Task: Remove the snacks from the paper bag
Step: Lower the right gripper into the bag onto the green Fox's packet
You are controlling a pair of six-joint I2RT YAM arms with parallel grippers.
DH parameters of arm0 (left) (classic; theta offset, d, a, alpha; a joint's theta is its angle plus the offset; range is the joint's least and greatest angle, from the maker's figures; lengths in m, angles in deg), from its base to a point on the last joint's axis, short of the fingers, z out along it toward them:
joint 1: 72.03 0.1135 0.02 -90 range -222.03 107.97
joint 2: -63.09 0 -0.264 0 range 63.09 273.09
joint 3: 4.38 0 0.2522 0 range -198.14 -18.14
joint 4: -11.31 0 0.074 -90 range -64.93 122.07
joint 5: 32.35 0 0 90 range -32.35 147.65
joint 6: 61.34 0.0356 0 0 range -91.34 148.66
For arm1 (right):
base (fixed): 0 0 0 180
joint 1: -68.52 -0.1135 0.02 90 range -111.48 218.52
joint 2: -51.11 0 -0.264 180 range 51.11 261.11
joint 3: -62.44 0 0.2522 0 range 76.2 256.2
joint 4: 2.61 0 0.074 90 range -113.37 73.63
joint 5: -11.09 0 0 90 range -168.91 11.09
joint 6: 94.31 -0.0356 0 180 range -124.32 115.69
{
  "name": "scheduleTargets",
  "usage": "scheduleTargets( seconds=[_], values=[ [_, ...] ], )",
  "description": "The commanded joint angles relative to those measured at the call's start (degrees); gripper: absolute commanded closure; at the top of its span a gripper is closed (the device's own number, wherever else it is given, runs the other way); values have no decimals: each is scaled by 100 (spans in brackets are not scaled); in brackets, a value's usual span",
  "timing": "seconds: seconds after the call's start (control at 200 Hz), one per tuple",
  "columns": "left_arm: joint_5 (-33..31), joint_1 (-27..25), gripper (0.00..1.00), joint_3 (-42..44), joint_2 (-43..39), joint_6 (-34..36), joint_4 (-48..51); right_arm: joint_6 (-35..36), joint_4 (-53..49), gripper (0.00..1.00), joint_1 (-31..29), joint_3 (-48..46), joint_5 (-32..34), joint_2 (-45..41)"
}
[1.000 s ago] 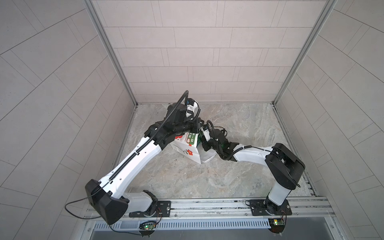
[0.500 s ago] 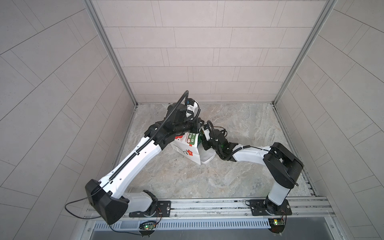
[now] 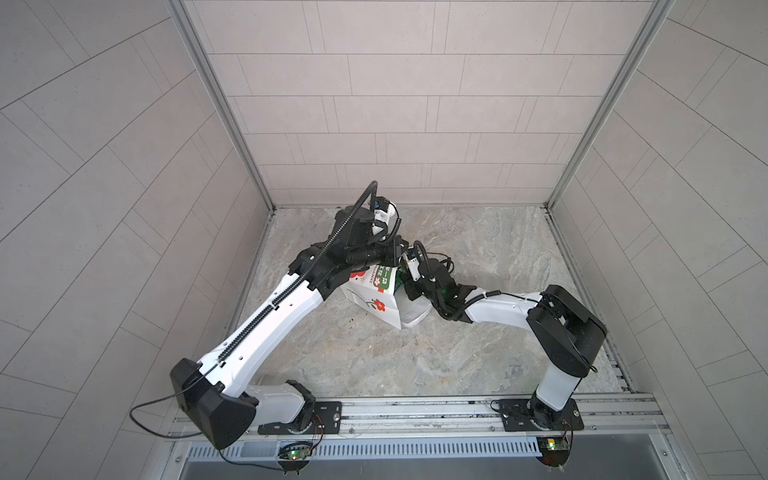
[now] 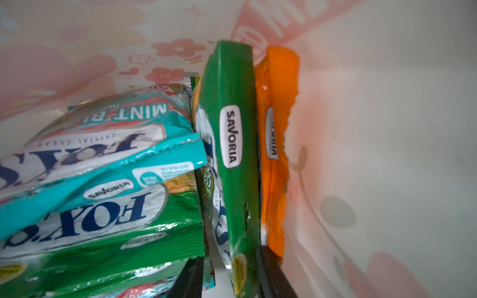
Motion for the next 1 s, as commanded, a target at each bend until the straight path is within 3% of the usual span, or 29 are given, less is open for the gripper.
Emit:
scheduleTargets(
  seconds=[0.0,0.185,0.505,0.625,0.751,0.996],
  values=[
    [218,-62,100,-285,-270,26,-157,-37,-72,63,45,109,222,-177],
    [275,-62,100,-285,-257,31,-162,-39,-178,57,72,274,343,-7],
    [416,-63,100,-320,-213,53,-155,-48,-348,64,109,900,-69,628],
    [437,-63,100,-329,-222,62,-147,-19,-420,75,105,1015,-70,750],
    [401,-62,100,-329,-255,79,-129,37,-552,100,113,1030,-159,667],
    [9,-62,100,-295,-288,93,-25,81,-744,100,123,727,-575,27]
  ],
)
